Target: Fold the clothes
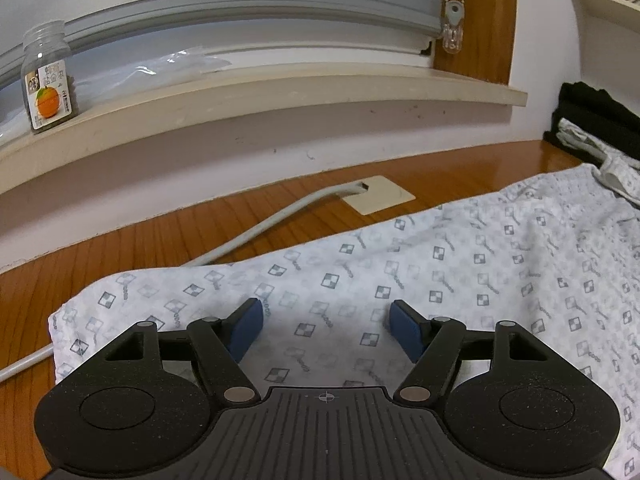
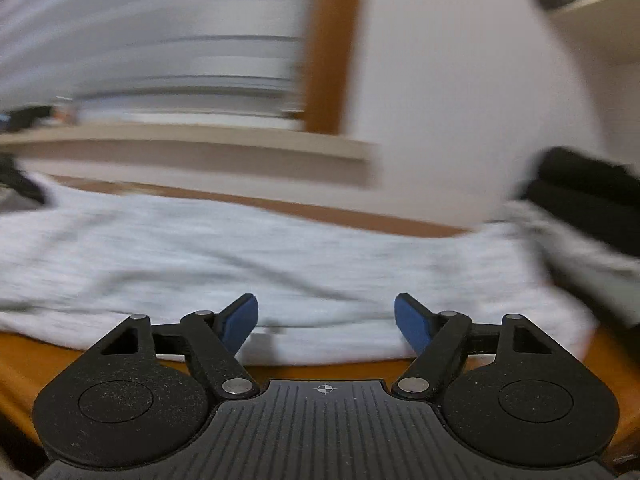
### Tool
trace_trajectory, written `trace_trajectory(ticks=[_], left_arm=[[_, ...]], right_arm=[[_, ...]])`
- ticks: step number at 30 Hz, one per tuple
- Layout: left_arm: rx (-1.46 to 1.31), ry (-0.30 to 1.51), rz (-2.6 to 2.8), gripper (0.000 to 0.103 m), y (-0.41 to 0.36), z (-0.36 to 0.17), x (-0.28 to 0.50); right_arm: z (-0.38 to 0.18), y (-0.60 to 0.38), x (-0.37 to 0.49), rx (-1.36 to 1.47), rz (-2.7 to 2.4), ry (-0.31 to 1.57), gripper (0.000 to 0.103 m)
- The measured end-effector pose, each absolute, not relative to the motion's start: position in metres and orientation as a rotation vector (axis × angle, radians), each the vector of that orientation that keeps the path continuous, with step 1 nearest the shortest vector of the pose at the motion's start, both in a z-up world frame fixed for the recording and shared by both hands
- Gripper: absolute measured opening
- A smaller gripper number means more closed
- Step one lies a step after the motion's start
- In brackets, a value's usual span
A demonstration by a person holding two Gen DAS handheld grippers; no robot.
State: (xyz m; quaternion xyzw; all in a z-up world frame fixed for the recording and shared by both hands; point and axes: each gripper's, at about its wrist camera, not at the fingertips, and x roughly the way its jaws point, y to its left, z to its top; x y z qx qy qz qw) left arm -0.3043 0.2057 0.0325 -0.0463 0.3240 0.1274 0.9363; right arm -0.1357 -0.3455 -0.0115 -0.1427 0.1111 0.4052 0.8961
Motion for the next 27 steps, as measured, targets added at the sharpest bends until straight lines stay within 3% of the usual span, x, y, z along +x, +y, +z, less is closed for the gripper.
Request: trace_trajectory(ticks=[7, 9, 10, 15, 27], left_arm=[[-0.091, 0.665, 0.263, 0.074, 0.204, 0.034, -0.304], [-0.087, 0.667, 0.265, 0.075, 0.203, 0.034, -0.304], [-0.086, 0.667, 0.266, 0.075, 0.203, 0.034, -0.304], [-0.089, 0.667, 0.266, 0.075, 0.203, 0.034, -0.303], [-0.029, 0.662, 0.314, 0.077, 0.195, 0.034, -0.303]], right_arm=[[-0.010, -0.363, -0.051, -0.495, 0.672, 0.335, 0.069], [-0.004, -0.369, -0.021, -0.520, 0.466, 0.336, 0.053], [0.002, -0.380, -0.009, -0.470, 0.371, 0.312, 0.051], [0.019, -0.434, 0.014, -0.111, 0.403, 0.339, 0.051], [-0.014, -0.397, -0.048, -0.093, 0.785, 0.400, 0.071]])
